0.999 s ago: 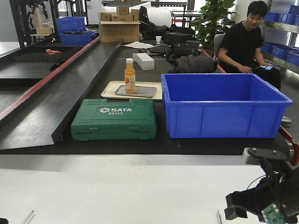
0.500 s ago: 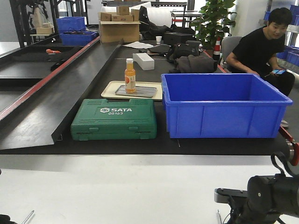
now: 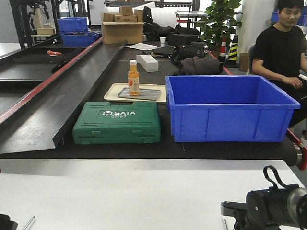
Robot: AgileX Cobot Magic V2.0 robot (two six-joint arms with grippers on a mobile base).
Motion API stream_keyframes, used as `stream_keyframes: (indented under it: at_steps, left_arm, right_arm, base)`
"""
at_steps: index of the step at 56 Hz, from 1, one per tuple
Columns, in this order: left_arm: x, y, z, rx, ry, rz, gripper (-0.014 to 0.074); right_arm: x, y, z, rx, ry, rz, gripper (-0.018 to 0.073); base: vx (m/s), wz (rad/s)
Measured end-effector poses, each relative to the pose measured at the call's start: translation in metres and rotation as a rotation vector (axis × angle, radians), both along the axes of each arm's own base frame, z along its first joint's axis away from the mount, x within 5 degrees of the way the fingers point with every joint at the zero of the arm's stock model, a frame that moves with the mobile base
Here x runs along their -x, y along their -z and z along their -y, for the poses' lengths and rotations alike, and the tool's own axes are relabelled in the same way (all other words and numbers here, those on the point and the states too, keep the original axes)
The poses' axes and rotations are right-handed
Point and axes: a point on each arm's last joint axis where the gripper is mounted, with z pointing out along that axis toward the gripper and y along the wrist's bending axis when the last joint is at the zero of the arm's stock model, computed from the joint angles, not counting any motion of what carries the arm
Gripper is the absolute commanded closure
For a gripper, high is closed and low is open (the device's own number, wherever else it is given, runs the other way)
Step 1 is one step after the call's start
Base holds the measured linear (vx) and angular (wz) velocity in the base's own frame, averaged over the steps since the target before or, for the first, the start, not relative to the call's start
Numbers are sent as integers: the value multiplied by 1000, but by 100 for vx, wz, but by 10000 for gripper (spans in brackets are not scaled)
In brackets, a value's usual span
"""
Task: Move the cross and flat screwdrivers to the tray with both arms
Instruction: 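Close each gripper around a screwdriver handle, left and right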
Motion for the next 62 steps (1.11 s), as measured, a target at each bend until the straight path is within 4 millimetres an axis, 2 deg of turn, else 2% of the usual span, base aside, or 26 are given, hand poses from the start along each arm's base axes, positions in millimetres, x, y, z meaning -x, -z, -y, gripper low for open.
stream_keyframes:
  at_steps: [5, 12, 17, 21, 39, 48, 62]
  left_arm:
    - [-3, -9, -1, -9, 0, 1, 6]
    - [-8, -21, -3, -29, 0, -12, 6]
    - [-13, -22, -4, -43, 1, -34, 6]
    - [-18, -16, -6, -49, -3, -63, 11]
    - [-35, 41, -19, -74, 47, -292, 86]
    - [-41, 56, -23, -75, 60, -317, 97]
    - [-49, 78, -39, -72, 46, -325, 97]
  right_arm:
    - [-1, 0, 1, 2, 0, 5, 578]
    - [-2, 0, 1, 1, -1, 6, 573]
    - [-2, 0, 1, 2, -4, 6, 571]
    - [-2, 0, 0, 2, -10, 7, 570]
    - [-4, 0, -1, -5, -81, 30, 570]
    - [-4, 0, -2, -18, -98, 40, 568]
    - [-6, 0, -5, -47, -105, 63, 567]
  base:
    - [0, 0]
    - [0, 0]
    - [0, 0]
    - [0, 0]
    - [0, 0]
    - [0, 0]
    - [0, 0]
